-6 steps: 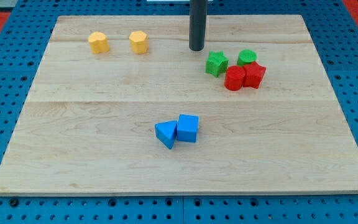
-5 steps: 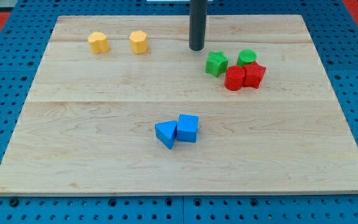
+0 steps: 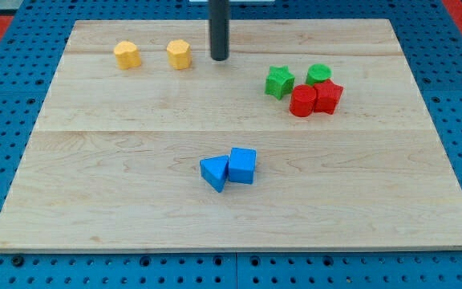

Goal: Move yellow hexagon into yellow heart

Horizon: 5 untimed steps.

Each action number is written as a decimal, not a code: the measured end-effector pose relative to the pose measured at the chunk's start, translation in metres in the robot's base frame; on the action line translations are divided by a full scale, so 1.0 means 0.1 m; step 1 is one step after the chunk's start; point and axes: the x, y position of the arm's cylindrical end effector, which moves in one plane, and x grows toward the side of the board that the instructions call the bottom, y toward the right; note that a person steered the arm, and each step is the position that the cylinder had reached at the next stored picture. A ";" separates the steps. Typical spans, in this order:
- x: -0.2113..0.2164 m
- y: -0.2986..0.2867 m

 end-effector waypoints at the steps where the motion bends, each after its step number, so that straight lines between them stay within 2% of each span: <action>1: 0.00 -0.64; 2: 0.00 -1.00; 3: -0.20 -0.83; 4: -0.30 -1.27; 5: -0.14 -1.60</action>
